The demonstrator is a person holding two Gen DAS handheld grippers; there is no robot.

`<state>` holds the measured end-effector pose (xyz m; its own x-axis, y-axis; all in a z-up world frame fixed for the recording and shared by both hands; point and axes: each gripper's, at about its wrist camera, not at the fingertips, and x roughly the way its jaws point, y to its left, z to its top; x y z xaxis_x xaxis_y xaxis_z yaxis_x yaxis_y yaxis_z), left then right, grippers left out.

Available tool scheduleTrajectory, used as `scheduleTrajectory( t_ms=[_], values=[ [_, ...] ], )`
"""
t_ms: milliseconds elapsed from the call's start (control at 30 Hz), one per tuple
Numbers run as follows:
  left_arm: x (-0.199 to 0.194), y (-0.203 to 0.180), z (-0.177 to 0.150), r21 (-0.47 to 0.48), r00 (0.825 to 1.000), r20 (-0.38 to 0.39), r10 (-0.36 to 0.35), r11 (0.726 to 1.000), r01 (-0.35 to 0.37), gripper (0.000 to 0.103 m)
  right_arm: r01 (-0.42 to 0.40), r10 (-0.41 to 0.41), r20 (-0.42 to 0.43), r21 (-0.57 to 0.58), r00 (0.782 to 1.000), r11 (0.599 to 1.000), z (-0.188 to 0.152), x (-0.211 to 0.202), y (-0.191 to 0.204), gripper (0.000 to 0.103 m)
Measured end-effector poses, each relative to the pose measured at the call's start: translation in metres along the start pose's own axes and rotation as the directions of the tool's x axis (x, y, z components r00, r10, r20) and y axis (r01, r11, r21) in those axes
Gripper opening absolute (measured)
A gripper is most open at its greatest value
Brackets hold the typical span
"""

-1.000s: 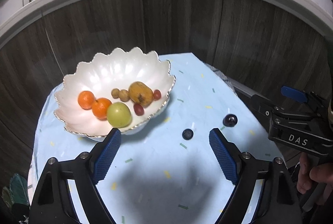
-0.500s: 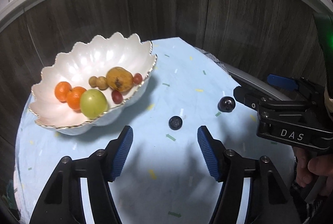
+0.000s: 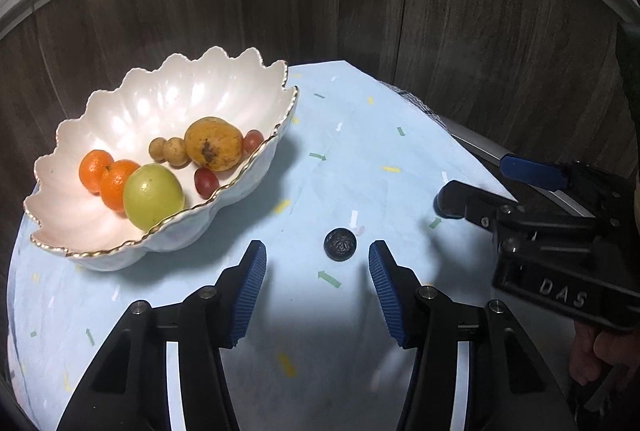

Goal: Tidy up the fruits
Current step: 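Grasp the small blueberry with the left tool while the right tool grasps the dark plum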

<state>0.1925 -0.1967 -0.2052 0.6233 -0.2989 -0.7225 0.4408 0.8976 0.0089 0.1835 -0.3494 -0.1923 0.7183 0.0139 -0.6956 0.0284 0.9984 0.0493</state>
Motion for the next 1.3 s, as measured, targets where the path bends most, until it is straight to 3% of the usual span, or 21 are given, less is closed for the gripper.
scheduleTrajectory(
  t_ms=[200,333,1133,1300],
  values=[
    [0.006,-0.004,0.001,0.042,1.0,0.013,-0.016,0.999,0.015,0.047,-0.003,0.003,0.002,-0.002,1.0,1.0,0.0,0.003,0.002,0.068],
    [0.011,-0.005,0.002,0.057,1.0,0.011,-0.025,0.998,0.024,0.045,-0.013,0.013,-0.01,0.003,1.0,1.0,-0.001,0.008,0.002,0.062],
    [0.034,-0.007,0.001,0.03,0.996,-0.061,-0.057,0.998,0.059,0.033,-0.01,0.01,-0.048,0.008,0.999,1.0,-0.005,0.025,0.005,0.057],
    [0.035,-0.005,0.001,0.027,0.996,-0.062,-0.069,0.997,0.071,0.026,-0.023,0.026,-0.087,0.036,0.996,0.999,-0.007,0.034,0.001,0.044]
  ],
)
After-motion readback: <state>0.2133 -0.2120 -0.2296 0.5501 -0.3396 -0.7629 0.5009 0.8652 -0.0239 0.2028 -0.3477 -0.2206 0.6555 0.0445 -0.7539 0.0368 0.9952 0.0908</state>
